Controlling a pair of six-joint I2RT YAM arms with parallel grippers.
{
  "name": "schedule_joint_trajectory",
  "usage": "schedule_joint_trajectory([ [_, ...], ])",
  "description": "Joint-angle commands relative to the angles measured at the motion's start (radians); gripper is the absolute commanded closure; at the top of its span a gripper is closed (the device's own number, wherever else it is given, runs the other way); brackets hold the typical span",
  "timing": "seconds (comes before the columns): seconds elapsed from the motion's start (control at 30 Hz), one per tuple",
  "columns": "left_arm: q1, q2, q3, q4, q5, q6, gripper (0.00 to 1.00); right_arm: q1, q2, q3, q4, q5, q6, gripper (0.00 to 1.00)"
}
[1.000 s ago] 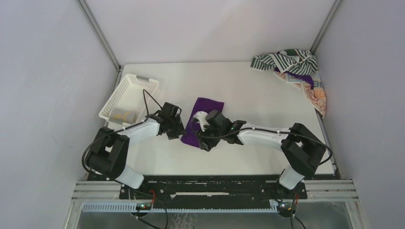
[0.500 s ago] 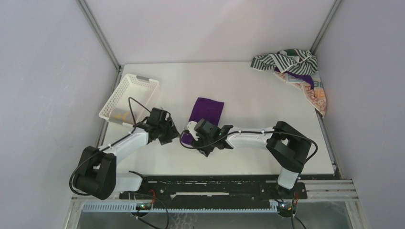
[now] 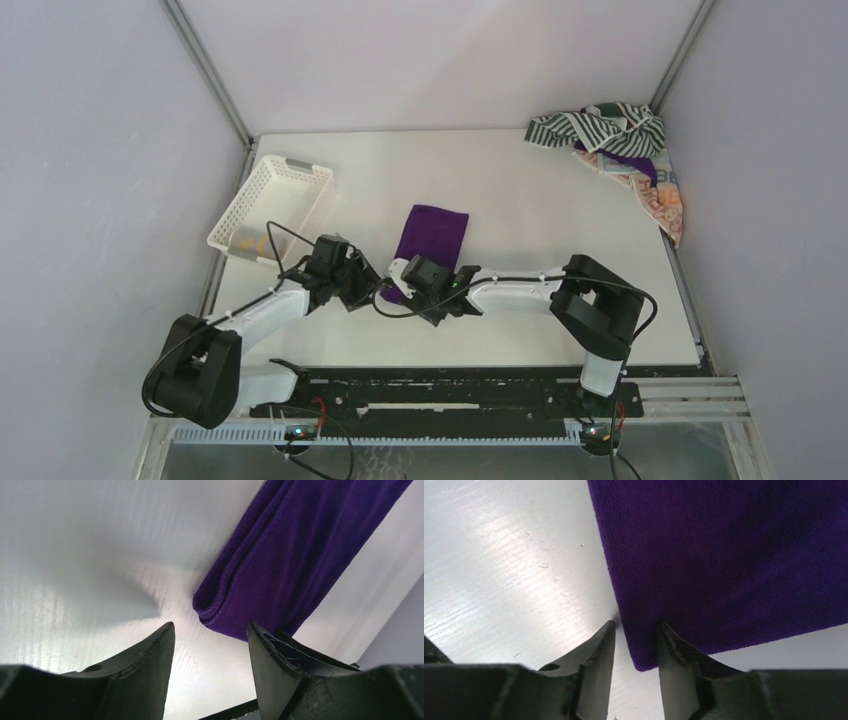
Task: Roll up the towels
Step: Roll the towel at the center of the board.
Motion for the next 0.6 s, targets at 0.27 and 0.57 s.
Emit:
schedule_joint_trajectory([
  [0.27,0.022,-0.034,-0.043,0.093,0.059,-0.088,0.39,0.021,0.081,0.074,-0.055,-0.042,0.004,0.93],
  [0.57,0.03,-0.119,-0.027,-0.02,-0.014,-0.116,0.34,-0.108,0.05,0.117,-0.024,-0.457,0.177,1.0],
])
